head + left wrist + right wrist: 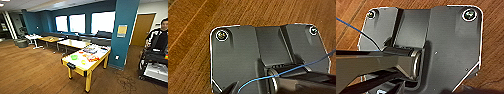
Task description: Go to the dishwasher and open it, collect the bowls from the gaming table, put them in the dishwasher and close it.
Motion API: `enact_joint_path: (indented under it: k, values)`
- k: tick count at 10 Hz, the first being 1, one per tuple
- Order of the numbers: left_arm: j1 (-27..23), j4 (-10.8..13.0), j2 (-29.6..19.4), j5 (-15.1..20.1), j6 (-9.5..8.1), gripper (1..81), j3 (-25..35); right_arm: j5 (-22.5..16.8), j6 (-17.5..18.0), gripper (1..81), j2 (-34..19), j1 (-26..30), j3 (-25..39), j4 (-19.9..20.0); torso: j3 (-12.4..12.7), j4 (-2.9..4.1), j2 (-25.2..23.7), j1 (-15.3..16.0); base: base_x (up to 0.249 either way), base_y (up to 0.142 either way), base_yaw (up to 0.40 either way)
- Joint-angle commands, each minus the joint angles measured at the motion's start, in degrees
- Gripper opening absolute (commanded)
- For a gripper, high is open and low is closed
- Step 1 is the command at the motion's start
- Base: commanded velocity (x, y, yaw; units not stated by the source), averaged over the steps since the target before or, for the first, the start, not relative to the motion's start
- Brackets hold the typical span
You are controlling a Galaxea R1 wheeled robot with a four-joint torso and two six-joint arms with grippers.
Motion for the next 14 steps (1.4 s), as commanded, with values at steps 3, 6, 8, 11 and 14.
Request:
enact_joint_path:
  k: [3, 6, 8, 11, 14]
  values:
    - [-2.8, 0.1, -0.2, 2.8, 0.53, 81.1, 0.0, -3.0, -0.1, 81.1, 0.2, 2.8, 0.3, -0.1, 0.0, 0.00, 0.0, 0.0, 0.000, 0.000, -0.397]
    - [-2.8, 0.0, -0.2, 2.8, 0.45, 81.1, 0.0, -3.0, -0.1, 81.1, 0.2, 2.9, 0.3, -0.1, 0.0, 0.00, 0.0, 0.0, 0.000, 0.000, -0.382]
    - [-2.7, -0.1, -0.3, 2.7, 0.53, 81.1, 0.1, -3.0, -0.1, 81.1, 0.2, 2.9, 0.3, -0.1, 0.0, 0.00, 0.0, 0.0, 0.000, 0.000, -0.144]
    - [-2.7, 0.1, -0.4, 2.7, 0.62, 81.1, 0.2, -3.0, -0.2, 81.1, 0.2, 2.9, 0.3, -0.1, 0.0, 0.00, 0.0, 0.0, 0.000, 0.000, 0.000]
    - [-2.7, -0.2, -0.3, 2.7, 0.53, 81.1, 0.3, -3.0, -0.1, 81.1, 0.2, 2.9, 0.3, -0.1, 0.0, 0.00, 0.0, 0.0, 0.000, 0.024, 0.000]
